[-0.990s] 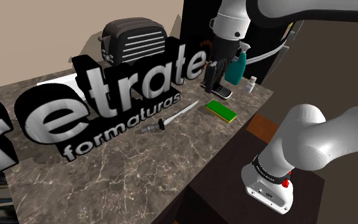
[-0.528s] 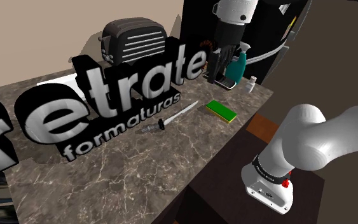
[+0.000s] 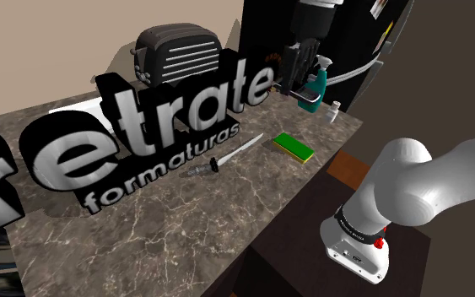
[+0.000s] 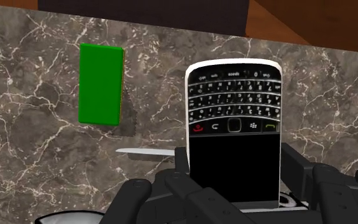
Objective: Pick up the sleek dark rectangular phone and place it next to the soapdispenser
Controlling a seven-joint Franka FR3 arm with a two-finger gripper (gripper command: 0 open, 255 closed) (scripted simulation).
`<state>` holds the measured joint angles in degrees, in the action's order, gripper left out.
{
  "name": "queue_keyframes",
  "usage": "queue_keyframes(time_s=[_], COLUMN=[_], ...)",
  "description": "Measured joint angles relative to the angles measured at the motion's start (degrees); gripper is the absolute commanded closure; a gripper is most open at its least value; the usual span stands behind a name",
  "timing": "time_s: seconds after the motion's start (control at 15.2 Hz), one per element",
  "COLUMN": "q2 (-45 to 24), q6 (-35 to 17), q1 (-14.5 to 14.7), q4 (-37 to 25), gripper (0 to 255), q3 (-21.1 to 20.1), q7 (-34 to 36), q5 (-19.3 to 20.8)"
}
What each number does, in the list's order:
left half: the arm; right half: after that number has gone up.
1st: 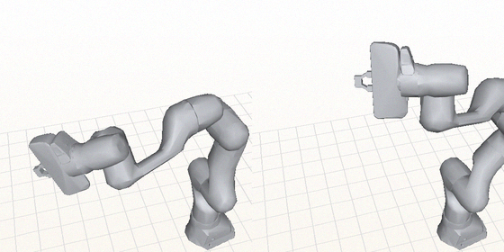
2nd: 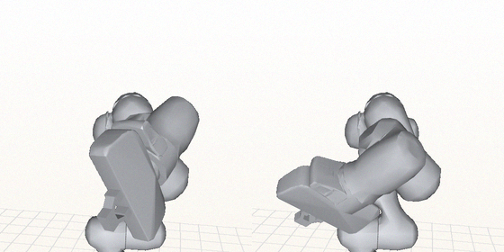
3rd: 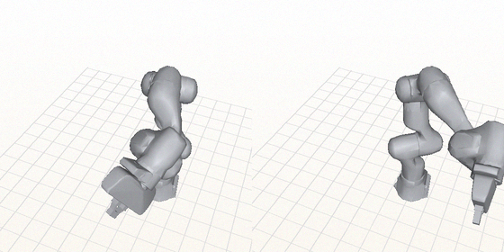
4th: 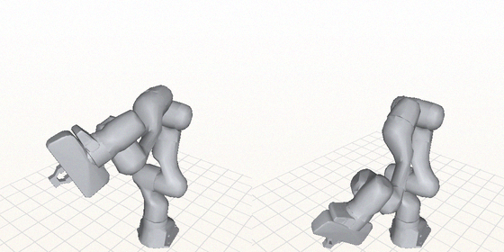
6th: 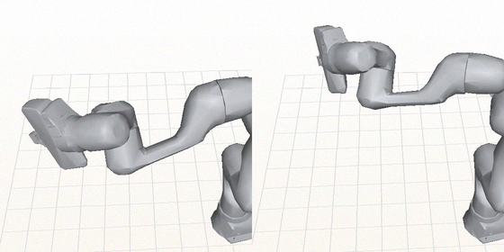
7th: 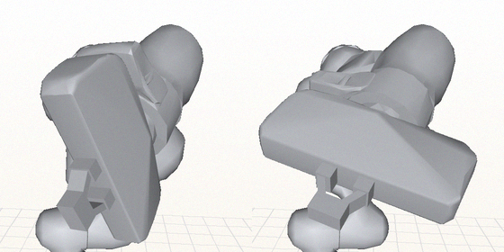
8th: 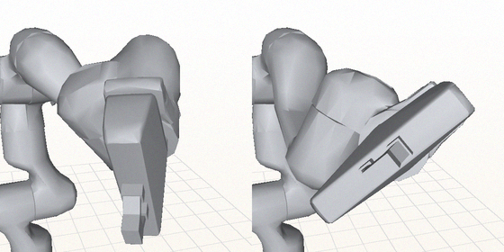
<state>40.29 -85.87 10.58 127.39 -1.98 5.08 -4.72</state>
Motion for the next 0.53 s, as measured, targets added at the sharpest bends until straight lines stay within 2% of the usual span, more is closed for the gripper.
queue_keyframes(time_s=[0.53], q2=[-2.5], q6=[5.6], q1=[0.0], q4=[-8.2], gripper=[255], q3=[0.1], q7=[0.4], q5=[0.1])
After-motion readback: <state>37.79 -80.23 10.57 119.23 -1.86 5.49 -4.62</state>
